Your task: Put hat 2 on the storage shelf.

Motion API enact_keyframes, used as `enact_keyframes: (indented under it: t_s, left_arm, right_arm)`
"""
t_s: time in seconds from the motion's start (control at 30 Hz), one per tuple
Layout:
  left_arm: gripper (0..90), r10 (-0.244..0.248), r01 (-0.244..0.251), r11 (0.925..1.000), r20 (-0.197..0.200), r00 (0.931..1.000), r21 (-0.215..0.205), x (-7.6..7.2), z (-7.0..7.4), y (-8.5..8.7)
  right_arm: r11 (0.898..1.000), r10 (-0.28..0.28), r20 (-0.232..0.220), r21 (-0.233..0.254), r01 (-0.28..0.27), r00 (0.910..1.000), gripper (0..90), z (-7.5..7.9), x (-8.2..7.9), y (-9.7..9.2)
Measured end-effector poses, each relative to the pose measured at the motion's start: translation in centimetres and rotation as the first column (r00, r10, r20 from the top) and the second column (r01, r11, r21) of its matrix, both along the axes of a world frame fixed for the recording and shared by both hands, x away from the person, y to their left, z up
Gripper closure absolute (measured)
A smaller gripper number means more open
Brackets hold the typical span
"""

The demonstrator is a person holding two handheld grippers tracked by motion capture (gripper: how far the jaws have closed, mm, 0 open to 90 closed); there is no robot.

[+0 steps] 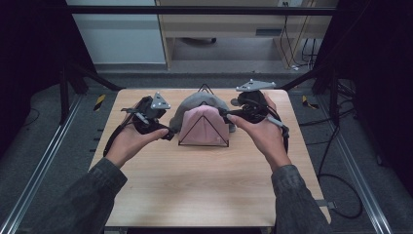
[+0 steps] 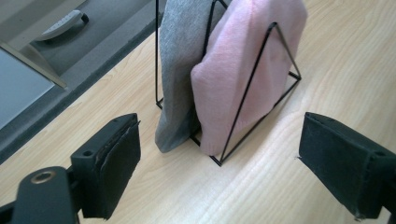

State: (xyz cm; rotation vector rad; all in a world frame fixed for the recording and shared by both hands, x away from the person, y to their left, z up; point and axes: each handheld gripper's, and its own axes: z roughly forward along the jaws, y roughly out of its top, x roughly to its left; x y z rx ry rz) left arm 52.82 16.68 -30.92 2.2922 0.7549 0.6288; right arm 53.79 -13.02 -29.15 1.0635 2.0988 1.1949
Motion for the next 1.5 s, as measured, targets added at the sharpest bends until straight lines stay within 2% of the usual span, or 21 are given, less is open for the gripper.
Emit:
enact_keyframes:
  t_s: [0.03, 0.1, 0.2, 0.27, 0.37, 0.47, 0.6, 0.73, 0.77, 0.83, 0.93, 1.07, 1.17, 1.27, 1.4, 1.5]
  left_arm:
    - [10.4, -0.003, 0.003, 1.0000, -0.004, 1.0000, 0.001, -0.2, 0.2, 0.0]
    - [9.4, -0.006, 0.006, 1.0000, 0.010, 0.9999, 0.005, -0.5, 0.5, 0.2]
    - [7.8, -0.005, 0.004, 0.9999, -0.011, 0.9999, -0.010, -0.3, 0.4, 0.4]
    - [7.7, -0.002, 0.002, 0.9997, -0.008, 1.0000, -0.025, -0.3, 0.3, 0.5]
    - [6.7, -0.011, 0.010, 0.9996, -0.009, 0.9999, -0.028, -0.4, 0.2, 0.5]
    - [6.4, -0.031, 0.031, 0.9989, -0.005, 0.9995, -0.035, -1.0, 0.0, 0.6]
    - [6.1, -0.056, 0.056, 0.9984, -0.015, 0.9983, -0.008, -1.8, -0.9, 0.7]
    - [6.1, -0.061, 0.060, 0.9981, -0.019, 0.9980, -0.010, -2.8, -2.3, 1.2]
    - [6.1, -0.069, 0.068, 0.9976, -0.026, 0.9973, -0.009, -2.9, -2.7, 1.3]
    - [6.3, -0.078, 0.078, 0.9968, -0.038, 0.9962, -0.018, -3.1, -3.5, 1.5]
    - [6.6, -0.071, 0.069, 0.9970, -0.048, 0.9963, -0.034, -3.3, -4.8, 1.9]
    - [6.8, -0.073, 0.071, 0.9970, -0.057, 0.9957, -0.030, -3.7, -6.4, 2.5]
    - [7.1, -0.089, 0.087, 0.9957, -0.072, 0.9934, -0.030, -4.0, -7.5, 3.0]
    - [7.0, -0.079, 0.076, 0.9965, -0.086, 0.9932, -0.035, -4.1, -8.6, 3.4]
    - [6.7, -0.076, 0.073, 0.9969, -0.115, 0.9905, -0.028, -4.2, -10.0, 4.0]
    - [6.8, -0.071, 0.069, 0.9974, -0.139, 0.9878, -0.019, -4.2, -11.3, 4.4]
  right_arm:
    - [1.000, 0.005, 0.002, 0.006, -0.005, 1.0000, 9.2, 0.2, -0.2, -0.1]
    - [1.000, 0.020, 0.032, -0.001, -0.020, 0.9993, 8.0, 0.6, -0.7, -0.4]
    - [1.000, 0.027, 0.062, 0.012, -0.028, 0.9977, 6.7, 0.9, -1.2, -1.0]
    - [1.000, 0.028, 0.073, 0.011, -0.029, 0.9970, 6.5, 1.0, -1.4, -1.4]
    - [1.000, 0.021, 0.081, 0.021, -0.023, 0.9965, 6.4, 1.2, -1.8, -2.1]
    - [0.999, 0.022, 0.083, 0.023, -0.024, 0.9963, 6.7, 0.9, -2.2, -2.5]
    - [0.999, 0.032, 0.076, 0.000, -0.032, 0.9966, 10.8, -0.2, -2.8, -2.8]
    - [0.999, 0.041, 0.069, -0.025, -0.039, 0.9968, 13.2, -1.6, -3.8, -2.9]
    - [0.998, 0.047, 0.072, -0.036, -0.045, 0.9963, 15.6, -2.0, -4.0, -3.0]
    - [0.998, 0.067, 0.060, -0.026, -0.065, 0.9960, 22.1, -2.7, -4.4, -3.1]
    - [0.997, 0.078, 0.051, -0.027, -0.077, 0.9957, 22.8, -4.1, -5.0, -3.2]
    - [0.996, 0.074, 0.038, -0.045, -0.072, 0.9965, 22.3, -6.2, -5.6, -3.2]
    - [0.997, 0.068, -0.008, -0.047, -0.069, 0.9976, 23.8, -8.1, -5.8, -3.5]
    - [0.997, 0.054, -0.043, -0.046, -0.056, 0.9976, 23.3, -9.9, -5.8, -4.1]
    - [0.998, 0.038, -0.104, -0.041, -0.042, 0.9938, 17.6, -11.7, -5.8, -4.7]
    - [0.998, 0.023, -0.126, -0.049, -0.029, 0.9918, 15.7, -12.7, -5.9, -5.1]
